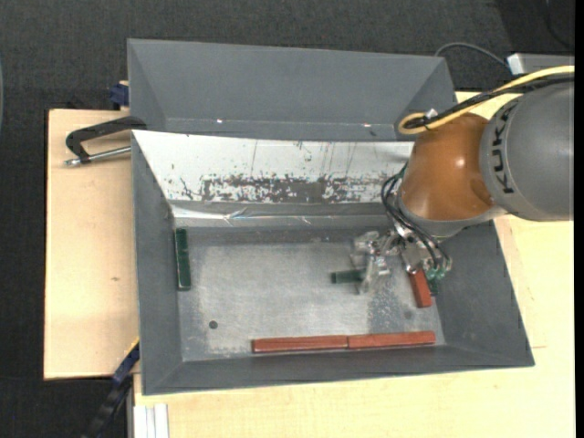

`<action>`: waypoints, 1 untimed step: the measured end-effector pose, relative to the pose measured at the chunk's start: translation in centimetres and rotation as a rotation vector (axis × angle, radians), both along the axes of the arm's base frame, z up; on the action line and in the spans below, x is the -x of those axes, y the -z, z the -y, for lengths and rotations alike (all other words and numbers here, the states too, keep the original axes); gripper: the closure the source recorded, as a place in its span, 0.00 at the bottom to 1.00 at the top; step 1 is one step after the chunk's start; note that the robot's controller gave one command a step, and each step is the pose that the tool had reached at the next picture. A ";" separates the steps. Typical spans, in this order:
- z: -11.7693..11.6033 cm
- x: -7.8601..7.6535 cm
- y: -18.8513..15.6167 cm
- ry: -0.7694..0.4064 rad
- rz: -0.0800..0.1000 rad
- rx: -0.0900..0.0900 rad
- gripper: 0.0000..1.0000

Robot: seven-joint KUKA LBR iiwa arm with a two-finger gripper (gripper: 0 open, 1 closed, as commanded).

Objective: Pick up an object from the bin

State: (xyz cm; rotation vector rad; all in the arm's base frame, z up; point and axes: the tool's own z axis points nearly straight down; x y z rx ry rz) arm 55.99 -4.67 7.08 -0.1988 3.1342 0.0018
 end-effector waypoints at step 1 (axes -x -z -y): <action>0.0 0.0 0.0 0.000 0.000 0.000 1.00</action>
Offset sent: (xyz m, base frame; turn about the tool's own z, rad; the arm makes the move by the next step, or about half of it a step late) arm -0.0088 -0.0278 0.1502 0.0505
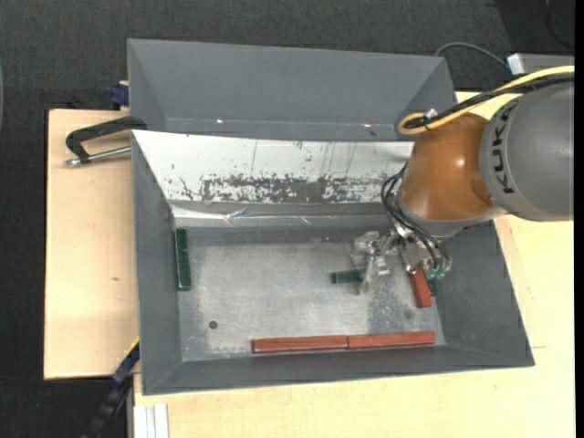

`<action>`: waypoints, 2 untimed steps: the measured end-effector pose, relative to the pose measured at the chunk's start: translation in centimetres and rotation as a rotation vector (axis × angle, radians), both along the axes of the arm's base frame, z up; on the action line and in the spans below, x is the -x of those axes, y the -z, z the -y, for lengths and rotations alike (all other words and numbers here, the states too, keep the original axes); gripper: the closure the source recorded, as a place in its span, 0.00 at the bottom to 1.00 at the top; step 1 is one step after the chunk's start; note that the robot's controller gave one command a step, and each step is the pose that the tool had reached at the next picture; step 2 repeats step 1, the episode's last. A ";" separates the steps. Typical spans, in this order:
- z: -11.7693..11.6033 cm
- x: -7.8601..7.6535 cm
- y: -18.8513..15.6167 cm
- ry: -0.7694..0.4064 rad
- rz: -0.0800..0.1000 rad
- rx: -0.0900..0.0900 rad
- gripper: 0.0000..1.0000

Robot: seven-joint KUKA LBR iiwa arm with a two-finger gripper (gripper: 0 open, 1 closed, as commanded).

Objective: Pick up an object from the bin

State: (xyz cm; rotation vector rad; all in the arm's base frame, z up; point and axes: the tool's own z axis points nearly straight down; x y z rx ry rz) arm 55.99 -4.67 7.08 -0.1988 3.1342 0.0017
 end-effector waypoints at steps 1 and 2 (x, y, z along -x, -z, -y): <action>2.8 0.7 -15.2 0.052 0.007 0.002 1.00; 2.8 0.7 -15.2 0.052 0.007 0.002 1.00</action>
Offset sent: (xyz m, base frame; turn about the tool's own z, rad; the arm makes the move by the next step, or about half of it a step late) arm 0.0000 0.0000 0.0000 0.0000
